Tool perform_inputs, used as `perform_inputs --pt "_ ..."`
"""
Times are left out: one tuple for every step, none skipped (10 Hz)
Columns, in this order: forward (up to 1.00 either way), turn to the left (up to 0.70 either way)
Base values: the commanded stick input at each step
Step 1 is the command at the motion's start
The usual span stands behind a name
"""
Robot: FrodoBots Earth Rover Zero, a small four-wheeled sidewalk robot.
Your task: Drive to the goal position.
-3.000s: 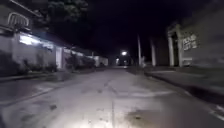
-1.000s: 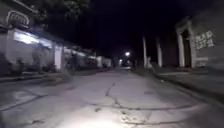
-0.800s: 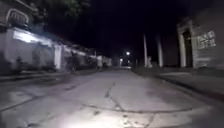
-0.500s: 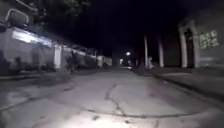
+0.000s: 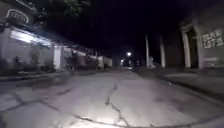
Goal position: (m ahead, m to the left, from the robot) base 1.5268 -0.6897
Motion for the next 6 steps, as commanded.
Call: perform_inputs --pt "0.5 0.0" --pt "0.5 0.0" --pt "0.5 0.0" --pt "0.5 0.0" --pt "0.5 0.0" --pt "0.5 0.0"
